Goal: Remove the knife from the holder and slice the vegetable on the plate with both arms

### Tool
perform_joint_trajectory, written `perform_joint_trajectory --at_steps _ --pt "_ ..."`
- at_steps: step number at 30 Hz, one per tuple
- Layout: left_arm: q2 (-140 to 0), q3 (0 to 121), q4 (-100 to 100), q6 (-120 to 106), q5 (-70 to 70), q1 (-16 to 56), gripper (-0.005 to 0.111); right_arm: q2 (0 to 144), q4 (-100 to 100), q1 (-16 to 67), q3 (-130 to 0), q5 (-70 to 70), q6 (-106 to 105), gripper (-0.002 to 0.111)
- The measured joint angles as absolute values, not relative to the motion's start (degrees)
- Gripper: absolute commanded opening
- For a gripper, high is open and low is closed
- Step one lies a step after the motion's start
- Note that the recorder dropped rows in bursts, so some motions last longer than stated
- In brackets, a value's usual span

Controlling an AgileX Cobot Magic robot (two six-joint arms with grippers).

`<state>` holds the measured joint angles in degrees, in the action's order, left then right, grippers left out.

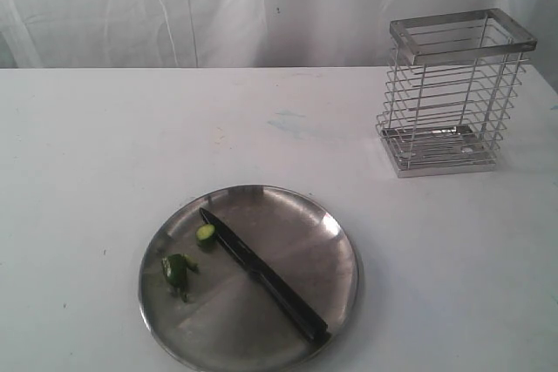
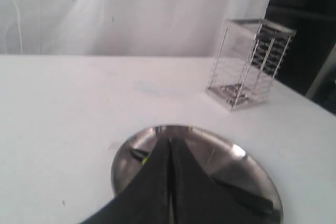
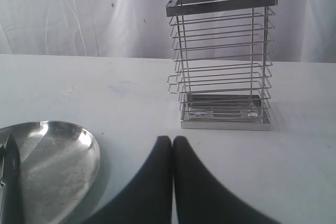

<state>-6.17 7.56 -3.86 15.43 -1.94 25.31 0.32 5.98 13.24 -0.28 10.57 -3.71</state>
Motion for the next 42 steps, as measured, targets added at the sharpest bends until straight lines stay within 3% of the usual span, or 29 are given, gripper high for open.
perform_joint_trajectory --at_steps 23,34,42 --pt "-0.3 0.2 -13.8 1.5 5.8 25.3 0.0 0.3 6.0 13.2 -0.3 10.6 -3.7 0.0" --pt "-0.3 0.2 -13.9 1.5 6.1 15.3 0.0 0.3 6.0 13.2 -0.3 10.6 -3.7 0.0" --pt "-0.3 0.2 -13.9 1.3 6.1 14.1 0.0 0.3 6.0 13.2 -0.3 10.6 -3.7 0.0"
